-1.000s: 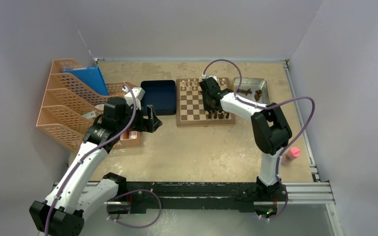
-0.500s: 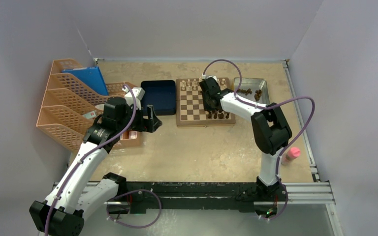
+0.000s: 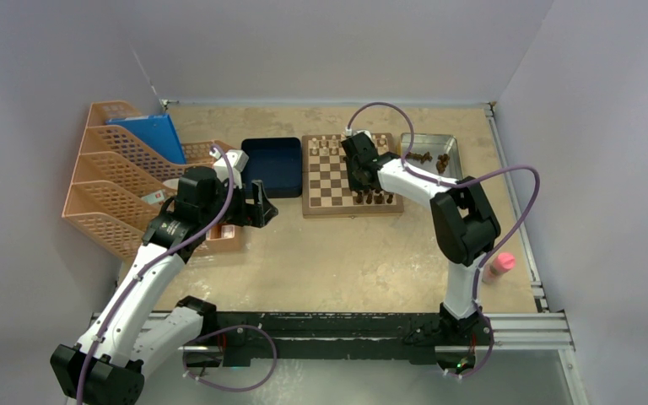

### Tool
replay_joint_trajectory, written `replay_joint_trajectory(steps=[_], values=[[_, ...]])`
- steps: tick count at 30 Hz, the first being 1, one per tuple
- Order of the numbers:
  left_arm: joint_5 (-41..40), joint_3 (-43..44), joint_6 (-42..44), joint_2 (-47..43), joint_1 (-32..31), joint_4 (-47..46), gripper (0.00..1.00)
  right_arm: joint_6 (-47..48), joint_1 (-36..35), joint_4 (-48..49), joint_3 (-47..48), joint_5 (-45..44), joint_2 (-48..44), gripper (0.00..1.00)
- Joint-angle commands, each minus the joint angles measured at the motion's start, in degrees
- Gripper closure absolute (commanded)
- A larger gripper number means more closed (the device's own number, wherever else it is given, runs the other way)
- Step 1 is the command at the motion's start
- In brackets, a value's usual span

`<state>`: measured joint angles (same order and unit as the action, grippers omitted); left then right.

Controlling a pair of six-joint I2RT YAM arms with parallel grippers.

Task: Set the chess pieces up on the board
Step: Place the chess piece on the chessboard.

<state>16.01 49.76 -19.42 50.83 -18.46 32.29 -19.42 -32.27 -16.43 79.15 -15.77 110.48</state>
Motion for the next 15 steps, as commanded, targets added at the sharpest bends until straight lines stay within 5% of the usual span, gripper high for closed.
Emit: replay_joint_trajectory(steps=[1, 15], values=[[-0.1, 0.0, 0.3, -0.2, -0.3, -1.4, 0.17, 0.6, -0.5, -0.5, 0.9, 0.2, -1.9, 0.78], [-0.5, -0.1, 0.1, -0.7, -0.2, -1.2, 0.17, 0.4, -0.5, -2.1, 2.2, -1.1, -1.6, 0.78]])
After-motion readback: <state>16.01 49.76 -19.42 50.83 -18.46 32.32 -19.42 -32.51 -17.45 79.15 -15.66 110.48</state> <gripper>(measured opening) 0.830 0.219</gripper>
